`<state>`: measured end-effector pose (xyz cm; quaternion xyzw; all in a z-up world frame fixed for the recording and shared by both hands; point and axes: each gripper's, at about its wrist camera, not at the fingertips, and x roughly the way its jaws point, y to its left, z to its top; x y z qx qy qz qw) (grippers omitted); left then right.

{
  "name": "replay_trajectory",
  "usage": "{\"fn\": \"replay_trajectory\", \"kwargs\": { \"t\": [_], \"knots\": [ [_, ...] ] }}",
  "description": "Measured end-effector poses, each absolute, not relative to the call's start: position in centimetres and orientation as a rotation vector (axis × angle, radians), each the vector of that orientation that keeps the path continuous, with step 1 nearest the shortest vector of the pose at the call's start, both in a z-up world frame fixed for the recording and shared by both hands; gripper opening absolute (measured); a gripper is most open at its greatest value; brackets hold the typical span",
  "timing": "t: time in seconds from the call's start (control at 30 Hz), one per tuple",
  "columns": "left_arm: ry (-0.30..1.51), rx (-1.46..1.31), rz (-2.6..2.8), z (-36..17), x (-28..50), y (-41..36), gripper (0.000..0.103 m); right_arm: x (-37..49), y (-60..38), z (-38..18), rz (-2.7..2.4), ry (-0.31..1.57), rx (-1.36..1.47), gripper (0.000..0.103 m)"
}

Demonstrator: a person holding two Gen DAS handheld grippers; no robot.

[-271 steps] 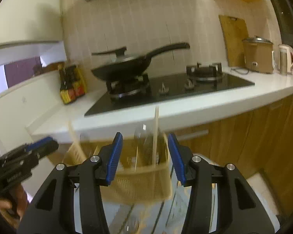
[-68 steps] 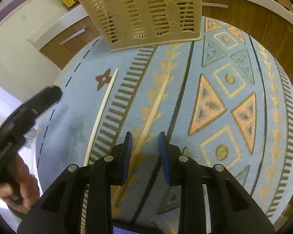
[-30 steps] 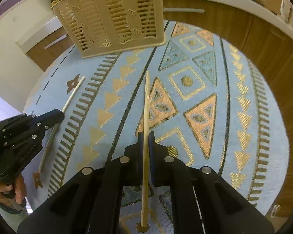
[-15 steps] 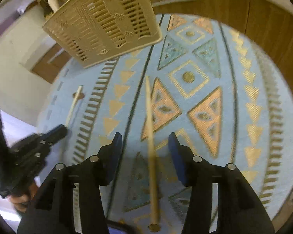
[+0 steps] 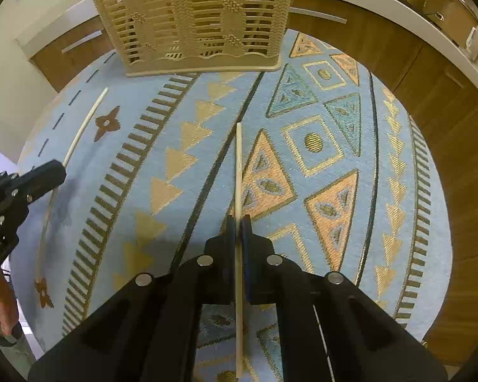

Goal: Organize utensils
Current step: 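Lift both chopsticks upright and carry them over the basket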

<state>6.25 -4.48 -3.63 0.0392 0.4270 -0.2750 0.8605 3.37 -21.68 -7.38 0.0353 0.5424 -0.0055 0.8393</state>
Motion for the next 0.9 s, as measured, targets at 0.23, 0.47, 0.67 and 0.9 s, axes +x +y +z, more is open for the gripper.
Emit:
{"fn": "replay_trajectory", "kwargs": {
  "t": [0.23,0.47,0.67,0.9],
  "knots": [
    [0.789,0.04,-0.59,-0.1,5.8,-4.2,0.004,2.4,-21.5,-3.3,0.086,1.032,0.094,0.003],
    [0.671,-0.068,-0.665,4.5,6.0,-3.6,0.004,1.9,-21.6,2.5,0.143,0.882,0.066,0.003],
    [0.573,-0.145,-0.667,9.0,7.8,-3.4,0.004,3.9,-21.9,6.6,0.167,0.779,0.067,0.003],
    [0.455,-0.244,-0.649,13.2,11.6,-2.9,0.004,7.2,-23.4,11.0,0.171,0.639,0.087,0.003]
  ]
}}
